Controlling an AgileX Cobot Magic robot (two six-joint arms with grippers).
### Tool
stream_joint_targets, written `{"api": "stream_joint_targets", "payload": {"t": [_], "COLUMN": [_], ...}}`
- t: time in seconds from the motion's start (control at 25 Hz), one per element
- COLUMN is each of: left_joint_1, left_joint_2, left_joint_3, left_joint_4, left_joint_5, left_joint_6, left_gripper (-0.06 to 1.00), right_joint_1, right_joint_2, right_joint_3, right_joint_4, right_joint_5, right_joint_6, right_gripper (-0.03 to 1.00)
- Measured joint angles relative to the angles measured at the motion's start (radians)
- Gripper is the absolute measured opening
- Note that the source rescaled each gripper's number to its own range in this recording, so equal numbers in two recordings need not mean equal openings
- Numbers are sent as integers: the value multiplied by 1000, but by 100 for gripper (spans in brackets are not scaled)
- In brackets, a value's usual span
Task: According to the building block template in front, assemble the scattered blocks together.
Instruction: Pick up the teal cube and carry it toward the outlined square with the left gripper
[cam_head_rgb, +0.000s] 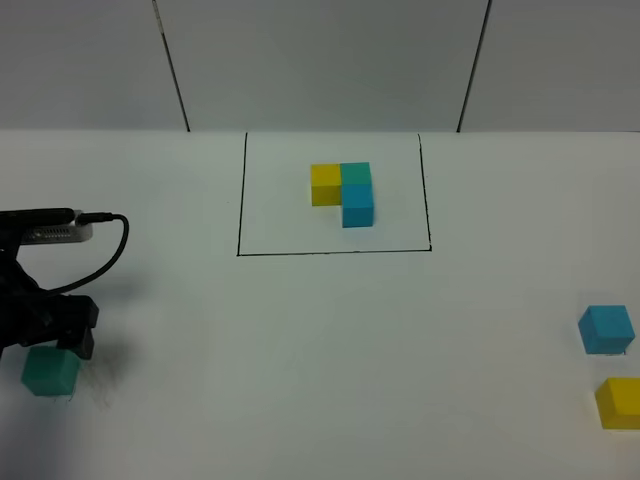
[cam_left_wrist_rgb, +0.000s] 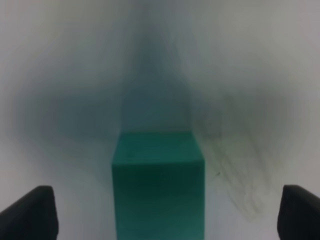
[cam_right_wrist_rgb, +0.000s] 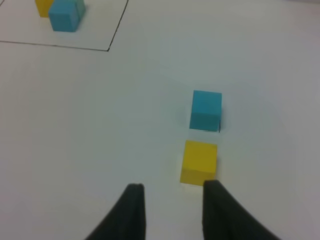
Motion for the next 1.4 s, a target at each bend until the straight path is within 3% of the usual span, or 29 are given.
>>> {"api": "stream_joint_targets", "payload": {"t": [0.32,1.4], "left_joint_1": [0,0], "left_joint_2": [27,57], "left_joint_3": [42,43], "left_joint_4": [0,0], "left_joint_5": [-87,-87], "left_joint_6": [0,-1], "left_gripper": [92,83], "right_joint_1": [0,0], "right_joint_2": [0,0], "right_joint_3": [0,0], "right_joint_4": [0,0], "right_joint_5": [0,0], "right_joint_6": [0,0], "right_gripper": [0,0]}}
